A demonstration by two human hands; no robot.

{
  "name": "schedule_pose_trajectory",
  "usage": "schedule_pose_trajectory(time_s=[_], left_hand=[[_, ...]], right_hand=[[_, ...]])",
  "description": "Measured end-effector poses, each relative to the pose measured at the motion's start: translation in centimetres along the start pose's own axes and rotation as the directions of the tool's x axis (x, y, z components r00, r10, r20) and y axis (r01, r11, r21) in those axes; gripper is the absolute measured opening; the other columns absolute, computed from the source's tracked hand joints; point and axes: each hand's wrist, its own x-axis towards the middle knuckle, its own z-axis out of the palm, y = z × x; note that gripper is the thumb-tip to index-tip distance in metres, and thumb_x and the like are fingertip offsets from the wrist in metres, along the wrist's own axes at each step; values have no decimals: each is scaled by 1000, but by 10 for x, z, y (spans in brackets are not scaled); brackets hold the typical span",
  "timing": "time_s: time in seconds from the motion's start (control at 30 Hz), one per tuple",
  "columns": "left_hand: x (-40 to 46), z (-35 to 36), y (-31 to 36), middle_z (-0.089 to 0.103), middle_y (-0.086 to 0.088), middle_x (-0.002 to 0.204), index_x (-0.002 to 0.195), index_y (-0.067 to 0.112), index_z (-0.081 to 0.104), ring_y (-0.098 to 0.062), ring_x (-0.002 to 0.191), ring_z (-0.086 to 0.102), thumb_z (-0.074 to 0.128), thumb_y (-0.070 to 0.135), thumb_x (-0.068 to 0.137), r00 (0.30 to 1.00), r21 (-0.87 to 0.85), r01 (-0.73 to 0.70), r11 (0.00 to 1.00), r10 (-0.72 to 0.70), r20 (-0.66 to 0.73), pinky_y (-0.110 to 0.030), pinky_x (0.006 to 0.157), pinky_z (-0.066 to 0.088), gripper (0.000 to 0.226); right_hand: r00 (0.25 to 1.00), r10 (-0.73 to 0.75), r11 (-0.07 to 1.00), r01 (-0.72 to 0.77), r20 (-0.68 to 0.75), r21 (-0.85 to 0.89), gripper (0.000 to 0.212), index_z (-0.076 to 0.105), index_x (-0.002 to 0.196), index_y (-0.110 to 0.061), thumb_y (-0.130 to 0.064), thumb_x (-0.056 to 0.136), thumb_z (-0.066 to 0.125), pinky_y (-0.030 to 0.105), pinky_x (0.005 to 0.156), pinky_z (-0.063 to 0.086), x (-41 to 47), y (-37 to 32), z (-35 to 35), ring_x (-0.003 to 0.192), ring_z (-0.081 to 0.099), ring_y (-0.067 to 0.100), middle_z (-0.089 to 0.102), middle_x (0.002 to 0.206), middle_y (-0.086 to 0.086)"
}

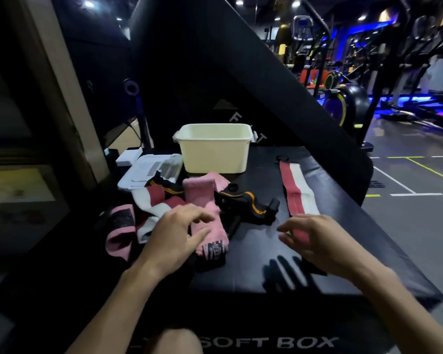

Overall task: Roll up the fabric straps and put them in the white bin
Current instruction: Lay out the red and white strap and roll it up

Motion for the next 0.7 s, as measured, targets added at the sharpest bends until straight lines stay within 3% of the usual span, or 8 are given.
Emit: schedule_pose_trajectory(time_s=[0.07, 0.17, 0.27, 0.33, 0.4, 0.53, 0.7], left_hand=[[-2, -20, -15, 71, 19, 99, 101, 28, 77, -8, 94, 61, 81, 14, 85, 994, 72, 54, 996, -47, -95, -28, 86, 48, 22], [-3, -46, -43, 71, 13, 103, 100, 27, 76, -17, 101, 60, 77, 14, 88, 968, 201, 199, 959, -159, -196, -37, 91, 48, 18], [-2, -59, -66, 68, 9, 120, 116, 28, 72, -24, 111, 59, 71, 19, 92, 949, 371, 315, 873, -301, -99, -41, 96, 46, 25], [2, -59, -73, 63, 11, 130, 126, 33, 67, -23, 117, 57, 67, 19, 95, 939, 464, 309, 830, -345, -8, -40, 99, 42, 34], [7, -58, -77, 62, 13, 132, 128, 37, 66, -21, 118, 57, 65, 20, 97, 943, 506, 283, 815, -332, 8, -37, 97, 40, 36], [17, -60, -85, 69, 14, 119, 113, 36, 74, -17, 112, 63, 66, 25, 98, 955, 480, 277, 833, -293, -43, -34, 91, 40, 20], [37, -72, -75, 75, 11, 100, 102, 33, 73, -23, 96, 70, 69, 27, 96, 954, 272, 276, 922, -228, -196, -38, 80, 55, 9]], right_hand=[[997, -54, 998, 53, 48, 34, 15, 75, 105, -31, -38, 94, 69, 17, 76, 43, 18, -17, 14, 88, 63, 4, 73, 100, -18], [985, -158, 979, 146, 76, 143, 19, 74, 109, -28, -31, 90, 71, 20, 85, 49, 43, -46, 37, 99, 66, 5, 72, 107, -15], [970, -215, 959, 189, 109, 212, 38, 67, 127, -28, -36, 91, 67, 25, 99, 47, 63, -73, 59, 118, 59, 9, 63, 128, -11], [959, -252, 953, 222, 131, 208, 46, 59, 138, -29, -36, 93, 66, 21, 105, 40, 70, -88, 72, 126, 51, 10, 55, 139, -10], [948, -278, 948, 246, 152, 203, 50, 53, 143, -33, -38, 94, 64, 27, 109, 40, 74, -96, 85, 130, 47, 12, 50, 145, -10], [935, -265, 955, 220, 236, 200, 55, 46, 146, -38, -46, 93, 59, 39, 106, 45, 74, -97, 103, 134, 46, 13, 45, 148, -14], [935, -280, 953, 242, 218, 184, 51, 49, 144, -33, -46, 96, 57, 34, 103, 47, 74, -93, 109, 127, 52, 13, 51, 143, -15]])
